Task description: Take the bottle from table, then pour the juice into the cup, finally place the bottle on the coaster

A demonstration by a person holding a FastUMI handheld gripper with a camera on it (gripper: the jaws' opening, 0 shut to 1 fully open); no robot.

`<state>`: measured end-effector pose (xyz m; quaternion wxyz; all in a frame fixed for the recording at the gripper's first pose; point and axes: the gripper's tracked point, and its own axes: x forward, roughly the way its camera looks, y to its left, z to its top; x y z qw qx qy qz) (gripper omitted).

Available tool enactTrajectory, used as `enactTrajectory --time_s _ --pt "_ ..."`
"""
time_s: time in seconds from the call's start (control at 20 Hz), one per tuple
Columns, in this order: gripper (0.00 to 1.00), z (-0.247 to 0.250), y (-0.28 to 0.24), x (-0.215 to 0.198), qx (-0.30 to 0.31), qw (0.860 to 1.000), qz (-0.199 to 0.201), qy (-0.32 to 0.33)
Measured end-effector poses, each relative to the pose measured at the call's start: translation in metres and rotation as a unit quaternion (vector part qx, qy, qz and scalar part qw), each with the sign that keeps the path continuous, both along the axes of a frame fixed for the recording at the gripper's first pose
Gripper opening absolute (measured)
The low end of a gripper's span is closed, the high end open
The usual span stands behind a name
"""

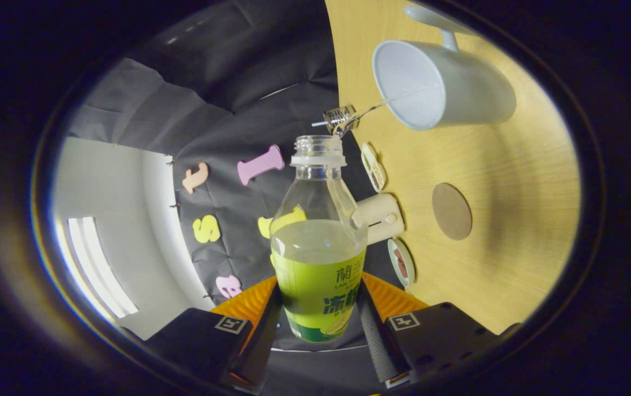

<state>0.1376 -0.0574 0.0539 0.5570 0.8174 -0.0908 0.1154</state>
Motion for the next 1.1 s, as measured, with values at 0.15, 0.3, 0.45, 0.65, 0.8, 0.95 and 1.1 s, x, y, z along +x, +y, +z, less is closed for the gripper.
enactTrajectory --time_s 0.15,0.3,0.45,0.65,0.8,0.95,1.1 --pt "0.78 0.004 -0.001 0.001 0.010 1.000 0.000 -0.004" --pt "0.78 0.012 -0.005 0.003 0.020 1.000 -0.001 -0.009" --pt "0.78 0.020 -0.008 0.003 0.031 0.999 -0.003 -0.015" --pt "0.78 0.027 -0.011 -0.002 0.045 0.999 -0.004 -0.021" --pt "0.78 0.034 -0.012 -0.004 0.058 0.998 -0.004 -0.030" --pt "0.78 0.036 -0.012 -0.004 0.068 0.997 -0.005 -0.032" --pt "0.78 0.041 -0.013 -0.004 0.078 0.996 -0.006 -0.038"
